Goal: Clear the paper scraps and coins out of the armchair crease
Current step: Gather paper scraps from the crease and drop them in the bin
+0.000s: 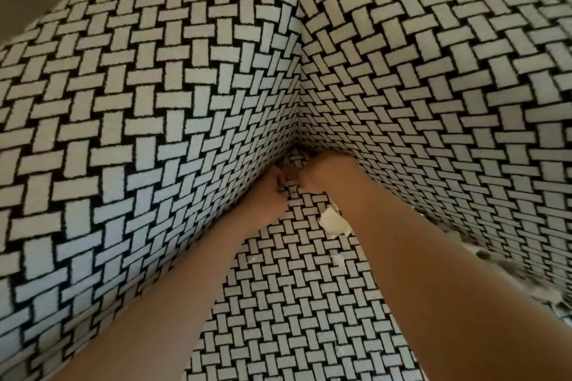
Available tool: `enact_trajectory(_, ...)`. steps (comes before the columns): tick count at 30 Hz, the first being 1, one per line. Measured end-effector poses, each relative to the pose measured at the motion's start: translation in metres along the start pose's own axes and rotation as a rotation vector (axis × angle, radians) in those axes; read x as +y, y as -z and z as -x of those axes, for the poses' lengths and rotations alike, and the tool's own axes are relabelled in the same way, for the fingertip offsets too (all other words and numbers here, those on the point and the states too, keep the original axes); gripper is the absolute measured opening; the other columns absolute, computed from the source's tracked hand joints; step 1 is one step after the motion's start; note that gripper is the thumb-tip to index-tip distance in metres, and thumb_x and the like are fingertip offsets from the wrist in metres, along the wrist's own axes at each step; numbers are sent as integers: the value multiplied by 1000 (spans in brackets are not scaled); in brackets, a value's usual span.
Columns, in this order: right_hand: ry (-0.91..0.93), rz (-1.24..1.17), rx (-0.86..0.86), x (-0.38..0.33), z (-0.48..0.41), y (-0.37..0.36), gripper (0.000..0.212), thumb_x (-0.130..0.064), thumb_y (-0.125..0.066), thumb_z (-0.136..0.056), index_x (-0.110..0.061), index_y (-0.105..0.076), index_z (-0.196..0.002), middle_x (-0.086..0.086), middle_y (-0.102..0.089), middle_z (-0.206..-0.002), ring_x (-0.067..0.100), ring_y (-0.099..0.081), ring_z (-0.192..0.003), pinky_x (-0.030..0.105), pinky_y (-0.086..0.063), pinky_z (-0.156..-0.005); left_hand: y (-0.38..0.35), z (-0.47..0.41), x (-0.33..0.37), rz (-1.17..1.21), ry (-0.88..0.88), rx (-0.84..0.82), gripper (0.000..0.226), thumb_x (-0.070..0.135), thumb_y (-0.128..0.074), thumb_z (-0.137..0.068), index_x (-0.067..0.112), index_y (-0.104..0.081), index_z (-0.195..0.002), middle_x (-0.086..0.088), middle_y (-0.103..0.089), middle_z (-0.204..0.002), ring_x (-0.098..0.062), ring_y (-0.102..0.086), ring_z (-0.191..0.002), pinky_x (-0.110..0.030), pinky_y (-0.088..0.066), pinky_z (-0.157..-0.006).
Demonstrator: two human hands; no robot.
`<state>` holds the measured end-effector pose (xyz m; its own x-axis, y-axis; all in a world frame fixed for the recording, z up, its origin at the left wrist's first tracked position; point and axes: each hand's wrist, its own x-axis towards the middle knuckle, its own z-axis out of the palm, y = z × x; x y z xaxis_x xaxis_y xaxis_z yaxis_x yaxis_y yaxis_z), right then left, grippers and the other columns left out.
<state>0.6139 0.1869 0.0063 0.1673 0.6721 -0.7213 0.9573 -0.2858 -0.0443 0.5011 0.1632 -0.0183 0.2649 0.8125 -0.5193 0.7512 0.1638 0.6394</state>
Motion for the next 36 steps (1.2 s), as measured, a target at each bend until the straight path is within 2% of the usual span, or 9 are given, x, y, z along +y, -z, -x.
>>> enact_trajectory(5,-42,131,-29,7,16,-3,81,-67,-22,-89,-9,-16,-147,11,-23,-152,28,-25,-138,40,-24,-113,0,27,-5,-172,-177,48,21,4,-44,-86,22,-36,-94,11,-40,-75,-3,-40,-71,-9,-27,-54)
enact_trajectory(10,-91,290,16,11,22,-13,89,-73,-13,-84,-5,-29,-140,14,-43,-138,28,-42,-127,37,-38,-103,-3,28,2,-124,-211,33,27,-2,-43,-84,20,-36,-98,-1,-51,-107,-14,-49,-95,-20,-38,-78)
enact_trajectory(15,-82,475,67,10,16,-21,82,-70,-12,-87,-6,-46,-126,11,-56,-122,24,-54,-112,28,-45,-92,-11,14,12,32,-149,-35,26,12,-50,-87,25,-28,-96,-2,-50,-95,-16,-50,-83,-29,-42,-72)
enact_trajectory(18,-27,532,95,16,17,-27,82,-68,-8,-86,-8,-39,-133,7,-52,-128,20,-49,-118,26,-39,-94,-21,16,15,35,-158,-53,30,11,-51,-86,22,-27,-100,-5,-40,-132,-20,-41,-119,-29,-35,-95)
enact_trajectory(20,-5,559,117,27,21,-30,84,-68,-6,-86,-9,-24,-142,9,-41,-140,20,-38,-129,27,-34,-102,-27,22,16,-45,-171,38,28,9,-48,-88,17,-28,-105,-4,-32,-140,-21,-33,-125,-28,-31,-99)
enact_trajectory(24,76,491,181,47,34,-29,84,-67,-8,-87,-9,-4,-148,8,-23,-152,21,-14,-141,29,-16,-113,-31,27,21,-70,-172,94,22,11,-45,-92,17,-24,-96,-8,-36,-140,-26,-29,-131,-43,-24,-110)
enact_trajectory(28,206,47,145,47,47,-30,65,-43,5,-98,-1,-4,-146,13,-22,-152,-14,-34,-124,9,-30,-100,-35,31,21,-68,-258,43,19,2,-37,-90,14,-24,-94,2,-31,-149,-18,-20,-137,-43,-18,-113)
enact_trajectory(32,140,519,242,57,45,-37,86,-68,-6,-87,-6,-9,-146,7,-32,-147,20,-24,-137,27,-19,-108,-40,27,15,-91,-263,43,21,13,-43,-92,19,-23,-93,11,-22,-153,-8,-7,-142,-40,-7,-117)
enact_trajectory(36,142,200,295,61,44,-43,69,-51,-9,-97,-1,-17,-144,12,-40,-140,-4,-41,-121,13,-31,-96,-46,30,14,-102,-327,-16,27,14,-47,-90,21,-26,-105,8,-22,-153,-13,-8,-143,-38,-3,-119)
